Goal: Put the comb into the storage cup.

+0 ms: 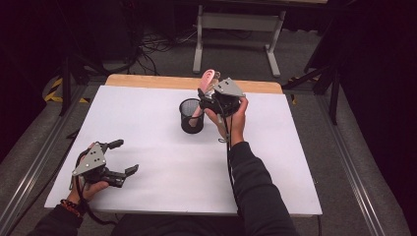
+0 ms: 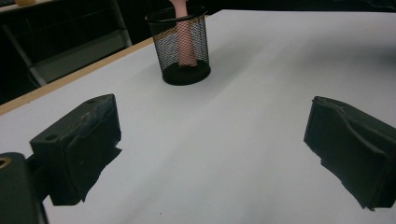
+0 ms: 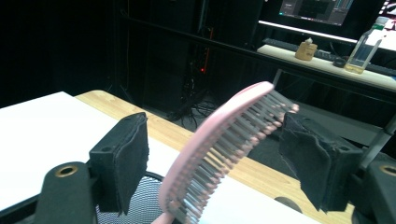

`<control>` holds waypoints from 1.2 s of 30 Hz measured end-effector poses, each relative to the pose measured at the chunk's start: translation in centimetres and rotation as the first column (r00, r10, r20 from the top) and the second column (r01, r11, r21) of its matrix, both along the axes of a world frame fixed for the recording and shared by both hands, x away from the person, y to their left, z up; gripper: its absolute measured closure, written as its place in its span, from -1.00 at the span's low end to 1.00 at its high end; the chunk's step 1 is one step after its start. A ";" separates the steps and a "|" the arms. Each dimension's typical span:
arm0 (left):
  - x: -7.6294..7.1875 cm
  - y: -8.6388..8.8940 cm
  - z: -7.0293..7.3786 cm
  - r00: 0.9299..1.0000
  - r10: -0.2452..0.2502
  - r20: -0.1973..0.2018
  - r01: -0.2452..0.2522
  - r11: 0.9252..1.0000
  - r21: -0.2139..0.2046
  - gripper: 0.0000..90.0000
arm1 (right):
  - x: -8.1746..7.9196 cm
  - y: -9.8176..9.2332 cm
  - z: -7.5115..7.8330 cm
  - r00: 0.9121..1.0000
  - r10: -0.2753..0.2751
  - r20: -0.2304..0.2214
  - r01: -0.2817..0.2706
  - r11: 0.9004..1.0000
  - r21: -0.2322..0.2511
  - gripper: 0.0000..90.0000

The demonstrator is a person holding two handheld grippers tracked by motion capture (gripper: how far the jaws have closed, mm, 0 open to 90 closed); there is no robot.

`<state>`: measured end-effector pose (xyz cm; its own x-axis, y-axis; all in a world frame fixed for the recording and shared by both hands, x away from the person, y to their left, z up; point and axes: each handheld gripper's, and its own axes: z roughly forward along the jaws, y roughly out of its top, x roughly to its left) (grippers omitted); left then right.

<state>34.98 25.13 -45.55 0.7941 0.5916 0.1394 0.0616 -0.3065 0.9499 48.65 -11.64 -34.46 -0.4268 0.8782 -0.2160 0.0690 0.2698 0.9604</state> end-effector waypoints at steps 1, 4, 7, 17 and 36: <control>0.0 0.0 0.0 1.000 -0.001 0.001 0.001 1.000 0.001 -0.90 | 0.0 0.0 0.0 1.000 0.000 0.000 0.000 1.000 0.000 -0.45; 0.0 -0.1 0.0 1.000 0.000 0.001 0.000 1.000 -0.005 -0.90 | -0.2 0.1 -0.1 1.000 0.008 -0.003 -0.008 1.000 0.001 -0.46; -0.1 -0.1 0.1 1.000 -0.001 0.006 0.001 1.000 0.005 -0.90 | -0.3 0.2 0.1 1.000 0.013 0.001 -0.013 1.000 -0.009 -0.46; -0.1 -0.1 0.0 1.000 0.005 0.007 -0.005 1.000 0.013 -0.90 | -1.1 0.9 0.6 1.000 0.023 0.019 -0.021 0.995 -0.096 -0.49; -0.2 -0.5 0.0 1.000 0.011 0.015 -0.012 0.999 0.031 -0.90 | -2.5 0.1 0.3 0.998 0.038 0.047 -0.035 0.998 -0.059 -0.79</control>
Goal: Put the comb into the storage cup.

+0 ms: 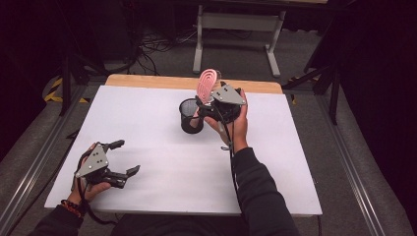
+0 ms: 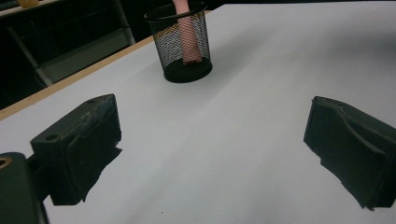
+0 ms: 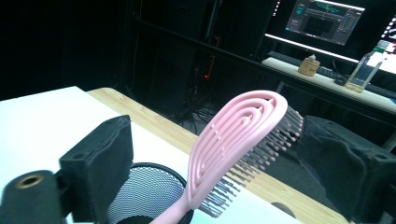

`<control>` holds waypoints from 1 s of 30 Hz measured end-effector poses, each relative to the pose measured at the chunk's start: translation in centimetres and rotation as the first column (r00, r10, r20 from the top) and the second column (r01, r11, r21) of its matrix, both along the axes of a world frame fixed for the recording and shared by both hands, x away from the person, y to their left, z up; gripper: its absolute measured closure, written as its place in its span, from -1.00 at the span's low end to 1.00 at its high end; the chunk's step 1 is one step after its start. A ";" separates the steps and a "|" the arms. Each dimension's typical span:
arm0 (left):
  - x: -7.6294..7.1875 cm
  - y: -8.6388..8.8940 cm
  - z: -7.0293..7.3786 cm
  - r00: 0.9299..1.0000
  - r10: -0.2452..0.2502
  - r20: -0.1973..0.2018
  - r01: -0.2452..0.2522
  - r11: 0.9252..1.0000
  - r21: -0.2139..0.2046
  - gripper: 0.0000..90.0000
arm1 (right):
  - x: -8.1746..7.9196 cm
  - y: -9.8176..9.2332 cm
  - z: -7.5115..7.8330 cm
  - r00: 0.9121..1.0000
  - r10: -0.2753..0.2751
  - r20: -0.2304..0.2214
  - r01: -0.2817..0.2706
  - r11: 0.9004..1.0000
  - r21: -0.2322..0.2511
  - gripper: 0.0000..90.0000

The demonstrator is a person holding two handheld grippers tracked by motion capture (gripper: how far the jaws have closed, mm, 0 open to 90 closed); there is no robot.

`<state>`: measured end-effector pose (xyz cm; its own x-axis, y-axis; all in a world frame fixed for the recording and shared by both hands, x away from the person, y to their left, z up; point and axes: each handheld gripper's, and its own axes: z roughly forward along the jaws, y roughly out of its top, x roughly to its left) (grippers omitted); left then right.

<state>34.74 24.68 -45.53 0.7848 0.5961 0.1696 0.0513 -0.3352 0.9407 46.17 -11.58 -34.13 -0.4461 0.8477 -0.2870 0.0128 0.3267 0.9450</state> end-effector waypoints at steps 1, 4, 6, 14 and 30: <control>0.0 0.0 0.0 1.000 0.001 -0.005 -0.001 1.000 -0.008 -0.90 | 0.0 0.0 0.0 1.000 0.000 0.000 0.000 1.000 0.000 -0.79; 0.0 -0.1 0.0 1.000 -0.001 -0.004 0.001 1.000 0.002 -0.90 | -0.3 -0.2 -0.1 1.000 0.008 0.006 -0.008 1.000 0.007 -0.88; 0.0 -0.2 -0.1 1.000 -0.002 -0.001 0.002 1.000 0.007 -0.90 | -0.5 -0.3 -0.1 1.000 0.009 0.007 -0.009 1.000 0.009 -0.91; -0.1 -0.3 -0.1 1.000 -0.007 -0.001 0.007 1.000 0.013 -0.90 | -1.1 0.1 -1.1 1.000 0.026 0.002 -0.026 0.999 -0.025 -0.95; -0.2 -0.4 -0.1 1.000 -0.009 0.001 0.009 1.000 0.014 -0.90 | -2.1 0.0 -1.6 0.999 0.040 0.022 -0.039 0.999 -0.034 -0.92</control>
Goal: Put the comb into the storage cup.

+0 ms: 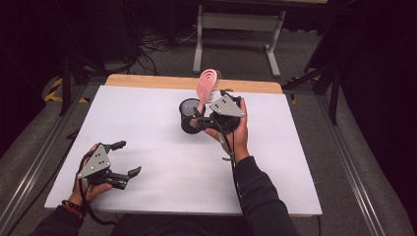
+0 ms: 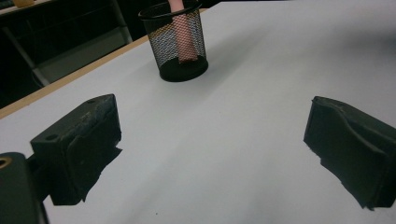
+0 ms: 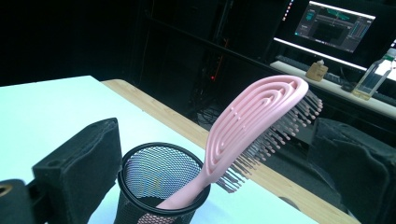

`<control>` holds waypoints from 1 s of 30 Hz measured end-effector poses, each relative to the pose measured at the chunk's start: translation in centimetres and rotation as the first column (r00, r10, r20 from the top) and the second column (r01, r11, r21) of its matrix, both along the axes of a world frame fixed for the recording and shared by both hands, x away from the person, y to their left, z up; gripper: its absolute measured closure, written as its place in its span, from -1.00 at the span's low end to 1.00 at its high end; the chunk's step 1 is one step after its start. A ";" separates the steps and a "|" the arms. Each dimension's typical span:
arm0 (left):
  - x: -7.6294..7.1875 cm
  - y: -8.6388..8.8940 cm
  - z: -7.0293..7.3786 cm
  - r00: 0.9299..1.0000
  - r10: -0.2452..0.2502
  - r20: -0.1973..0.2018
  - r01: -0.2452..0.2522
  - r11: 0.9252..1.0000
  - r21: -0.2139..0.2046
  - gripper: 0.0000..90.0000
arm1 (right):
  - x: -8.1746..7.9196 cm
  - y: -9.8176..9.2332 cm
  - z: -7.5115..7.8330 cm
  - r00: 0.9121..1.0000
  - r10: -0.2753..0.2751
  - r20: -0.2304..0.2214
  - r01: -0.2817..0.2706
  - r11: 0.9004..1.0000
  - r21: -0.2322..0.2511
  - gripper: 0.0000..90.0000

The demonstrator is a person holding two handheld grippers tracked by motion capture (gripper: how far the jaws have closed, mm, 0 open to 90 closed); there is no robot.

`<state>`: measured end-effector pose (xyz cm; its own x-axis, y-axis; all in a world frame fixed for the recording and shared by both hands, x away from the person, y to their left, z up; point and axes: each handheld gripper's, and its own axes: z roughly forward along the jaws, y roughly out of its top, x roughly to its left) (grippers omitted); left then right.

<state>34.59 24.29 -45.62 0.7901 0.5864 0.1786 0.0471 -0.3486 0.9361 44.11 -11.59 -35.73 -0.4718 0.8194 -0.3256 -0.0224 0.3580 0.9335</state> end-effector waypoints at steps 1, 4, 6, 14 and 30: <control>0.0 0.0 0.0 1.000 -0.001 0.001 0.001 1.000 0.002 -0.90 | -0.1 0.0 0.0 1.000 0.004 0.002 -0.004 1.000 -0.002 -0.92; 0.0 0.1 0.1 1.000 0.001 0.002 -0.001 1.000 -0.003 -0.90 | -0.5 -0.1 0.2 1.000 0.014 0.006 -0.014 1.000 0.000 -0.92; 0.0 0.1 0.0 1.000 -0.002 0.001 0.002 1.000 0.000 -0.90 | -0.9 -0.1 0.3 1.000 0.022 0.017 -0.022 1.000 0.002 -0.91; 0.0 0.0 0.0 1.000 -0.004 0.000 0.004 1.000 -0.002 -0.90 | -1.8 -0.2 0.5 0.999 0.040 0.031 -0.040 0.999 -0.003 -0.90; -0.1 -0.1 0.1 1.000 0.000 0.009 0.000 1.000 0.006 -0.91 | -3.8 -1.4 0.9 0.997 0.058 0.049 -0.058 0.998 0.017 -0.87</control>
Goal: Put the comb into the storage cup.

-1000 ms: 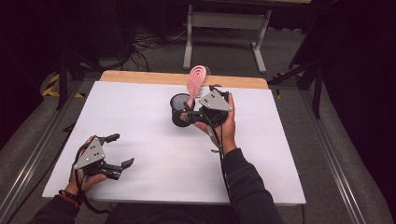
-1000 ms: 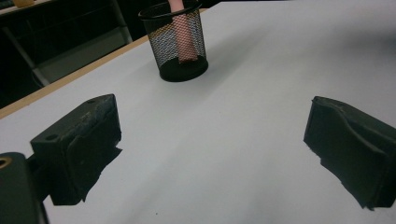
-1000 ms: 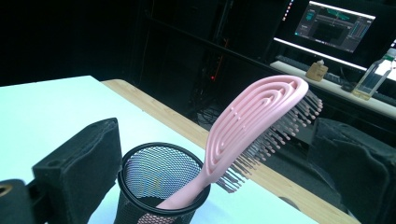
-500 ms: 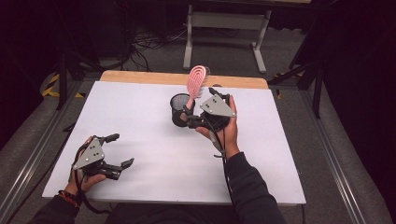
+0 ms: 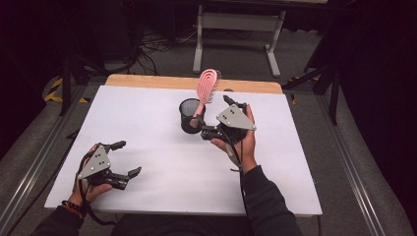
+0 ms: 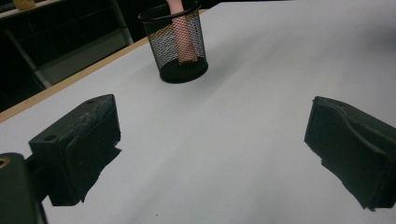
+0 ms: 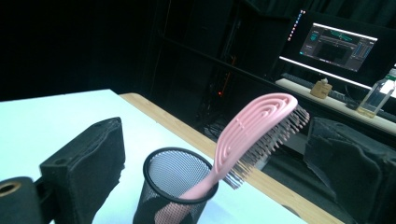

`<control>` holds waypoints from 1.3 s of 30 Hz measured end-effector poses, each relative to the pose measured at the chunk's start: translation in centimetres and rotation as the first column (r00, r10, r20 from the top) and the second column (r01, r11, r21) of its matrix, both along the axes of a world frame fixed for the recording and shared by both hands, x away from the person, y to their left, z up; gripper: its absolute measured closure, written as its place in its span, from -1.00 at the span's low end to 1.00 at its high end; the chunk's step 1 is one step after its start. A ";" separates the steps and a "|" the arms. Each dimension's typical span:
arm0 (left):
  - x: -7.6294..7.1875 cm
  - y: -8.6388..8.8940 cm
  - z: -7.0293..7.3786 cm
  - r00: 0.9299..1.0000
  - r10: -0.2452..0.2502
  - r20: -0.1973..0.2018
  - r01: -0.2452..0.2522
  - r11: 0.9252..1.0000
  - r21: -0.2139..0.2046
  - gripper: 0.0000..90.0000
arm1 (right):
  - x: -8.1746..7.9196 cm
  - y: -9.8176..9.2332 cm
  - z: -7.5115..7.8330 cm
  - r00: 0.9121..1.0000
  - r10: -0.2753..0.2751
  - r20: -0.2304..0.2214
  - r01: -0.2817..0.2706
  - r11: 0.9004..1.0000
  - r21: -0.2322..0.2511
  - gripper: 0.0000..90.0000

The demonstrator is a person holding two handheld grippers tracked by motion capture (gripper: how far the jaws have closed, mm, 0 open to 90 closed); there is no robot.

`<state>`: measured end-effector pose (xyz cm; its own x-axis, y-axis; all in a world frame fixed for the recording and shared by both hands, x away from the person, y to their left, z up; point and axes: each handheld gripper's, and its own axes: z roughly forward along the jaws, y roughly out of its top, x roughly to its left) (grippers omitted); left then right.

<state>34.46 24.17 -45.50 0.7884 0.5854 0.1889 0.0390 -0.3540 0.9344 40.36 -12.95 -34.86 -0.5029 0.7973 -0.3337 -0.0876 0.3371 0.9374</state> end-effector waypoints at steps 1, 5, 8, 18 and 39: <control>0.0 0.0 0.0 1.000 -0.001 0.002 0.001 1.000 -0.004 -0.91 | -0.2 -0.1 0.0 1.000 0.007 -0.006 -0.007 1.000 0.000 -0.87; 0.0 0.1 0.0 1.000 0.004 0.001 -0.004 1.000 -0.008 -0.91 | -0.4 -0.3 0.0 1.000 0.014 -0.007 -0.014 1.000 0.012 -0.87; -0.3 0.0 0.1 1.000 0.004 0.015 -0.004 1.000 -0.001 -0.91 | -0.8 -0.5 -0.1 1.000 0.019 0.005 -0.019 1.000 0.010 -0.87; -0.3 -0.2 0.0 1.000 0.000 0.011 0.000 1.000 0.004 -0.90 | -1.8 -0.7 -0.4 0.999 0.027 0.026 -0.027 1.000 0.009 -0.87; -0.3 -0.5 -0.2 1.000 -0.011 0.008 0.011 1.000 0.019 -0.91 | -4.1 -1.9 -0.8 0.998 0.025 0.065 -0.023 0.999 -0.030 -0.87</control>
